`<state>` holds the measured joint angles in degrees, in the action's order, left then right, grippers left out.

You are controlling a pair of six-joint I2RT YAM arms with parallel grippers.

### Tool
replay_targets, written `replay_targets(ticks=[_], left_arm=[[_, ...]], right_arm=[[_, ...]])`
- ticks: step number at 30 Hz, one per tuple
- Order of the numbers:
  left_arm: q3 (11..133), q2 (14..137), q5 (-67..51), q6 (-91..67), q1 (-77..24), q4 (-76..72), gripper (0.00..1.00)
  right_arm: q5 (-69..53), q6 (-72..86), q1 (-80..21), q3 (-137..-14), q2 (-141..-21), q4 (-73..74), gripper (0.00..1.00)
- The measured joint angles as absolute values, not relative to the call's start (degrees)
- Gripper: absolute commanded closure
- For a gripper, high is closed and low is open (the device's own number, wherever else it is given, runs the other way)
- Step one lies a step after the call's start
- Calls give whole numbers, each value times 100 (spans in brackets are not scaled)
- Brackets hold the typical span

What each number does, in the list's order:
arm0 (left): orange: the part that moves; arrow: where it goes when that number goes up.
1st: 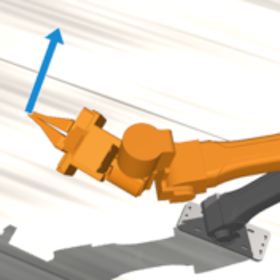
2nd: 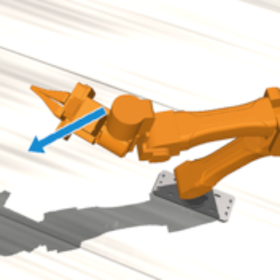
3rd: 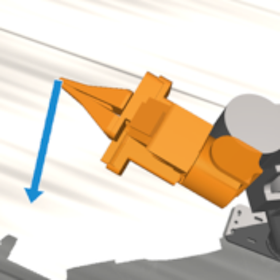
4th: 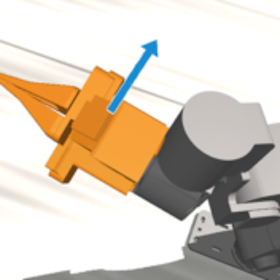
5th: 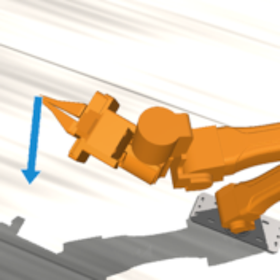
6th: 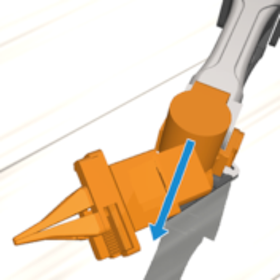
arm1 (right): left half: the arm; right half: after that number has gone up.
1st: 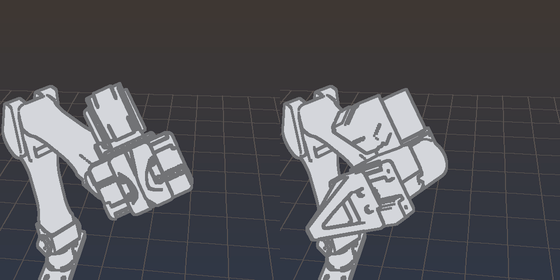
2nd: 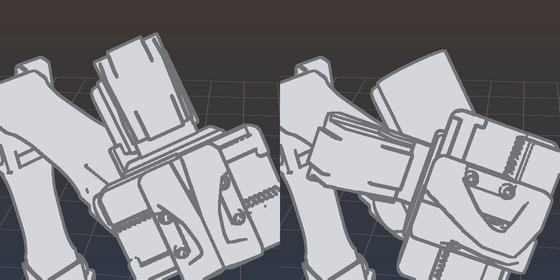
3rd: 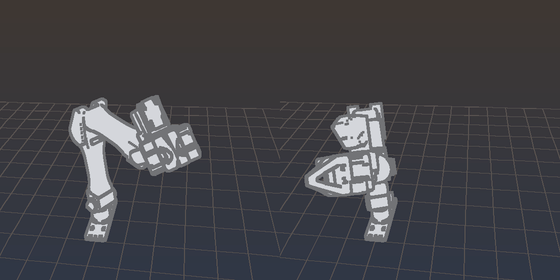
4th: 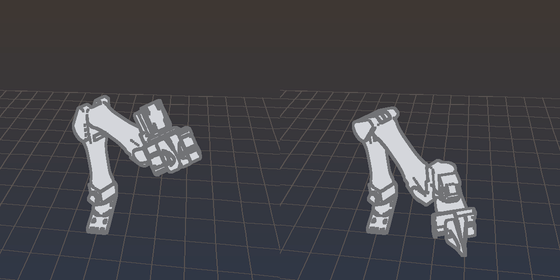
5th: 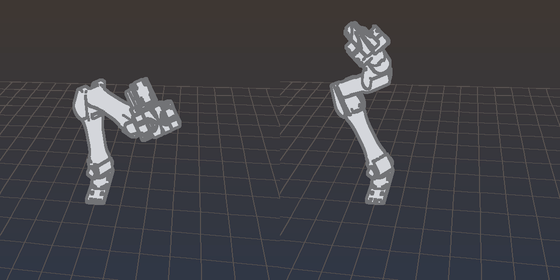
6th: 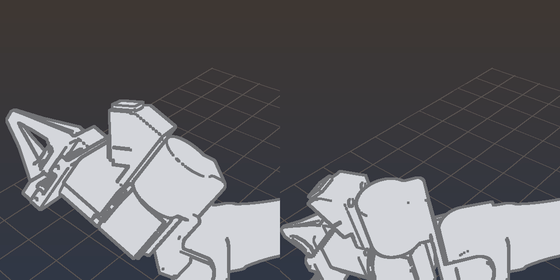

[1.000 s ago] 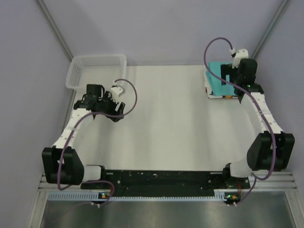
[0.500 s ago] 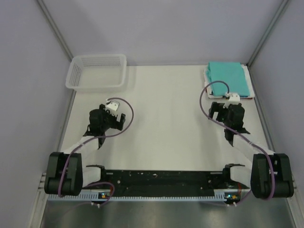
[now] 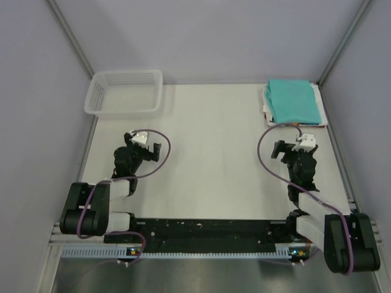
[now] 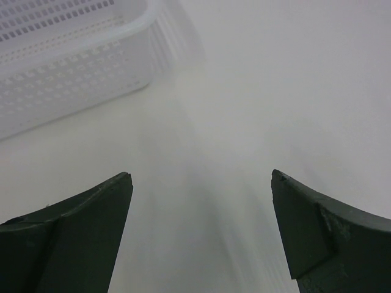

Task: Fold and stack the t-shirts
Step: Put the neatly folded tshirt into the corner of the board with the right arm

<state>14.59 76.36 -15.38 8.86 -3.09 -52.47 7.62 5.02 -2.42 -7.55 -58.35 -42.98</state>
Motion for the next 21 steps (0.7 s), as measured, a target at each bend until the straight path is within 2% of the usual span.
replay_targets(ticks=[21], left_arm=[[1457, 7677, -1271, 735, -309, -5795, 1]], right_arm=[[897, 499, -252, -749, -5907, -4488, 1]])
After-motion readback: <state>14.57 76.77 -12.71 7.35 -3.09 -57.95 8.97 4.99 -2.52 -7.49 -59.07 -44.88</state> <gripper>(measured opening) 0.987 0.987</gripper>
